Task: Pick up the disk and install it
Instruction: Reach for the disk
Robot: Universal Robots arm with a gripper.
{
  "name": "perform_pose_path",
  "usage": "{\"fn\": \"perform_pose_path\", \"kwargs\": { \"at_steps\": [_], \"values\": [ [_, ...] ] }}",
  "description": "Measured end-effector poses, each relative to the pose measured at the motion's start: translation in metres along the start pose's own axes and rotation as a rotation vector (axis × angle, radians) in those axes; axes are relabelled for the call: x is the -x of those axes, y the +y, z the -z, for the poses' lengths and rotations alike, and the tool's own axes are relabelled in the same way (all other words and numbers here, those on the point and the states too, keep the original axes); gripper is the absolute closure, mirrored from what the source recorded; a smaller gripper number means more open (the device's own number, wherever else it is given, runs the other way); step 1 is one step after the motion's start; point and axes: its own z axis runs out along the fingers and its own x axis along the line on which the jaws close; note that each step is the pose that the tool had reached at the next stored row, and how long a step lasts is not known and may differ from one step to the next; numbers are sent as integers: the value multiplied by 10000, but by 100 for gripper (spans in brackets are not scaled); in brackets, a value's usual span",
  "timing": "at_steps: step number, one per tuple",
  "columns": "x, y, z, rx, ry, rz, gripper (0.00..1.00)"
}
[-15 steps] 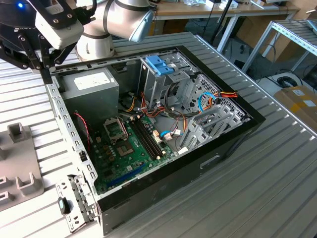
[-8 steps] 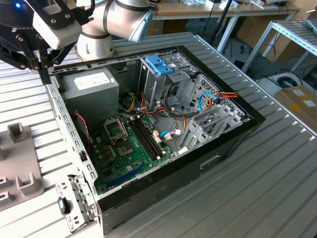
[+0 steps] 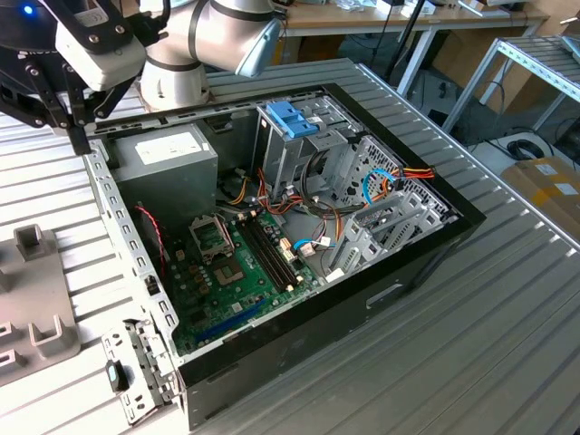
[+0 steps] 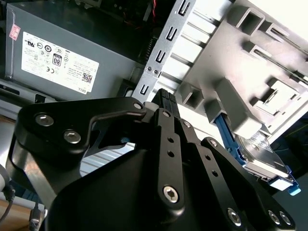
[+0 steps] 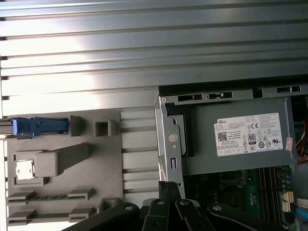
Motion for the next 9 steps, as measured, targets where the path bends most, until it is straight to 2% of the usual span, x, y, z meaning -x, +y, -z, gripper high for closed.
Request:
{"fn": "perform_pose_path", "kwargs": {
  "at_steps": [9],
  "values": [
    [-35, -3, 1, 0, 0, 0, 90]
  ]
}}
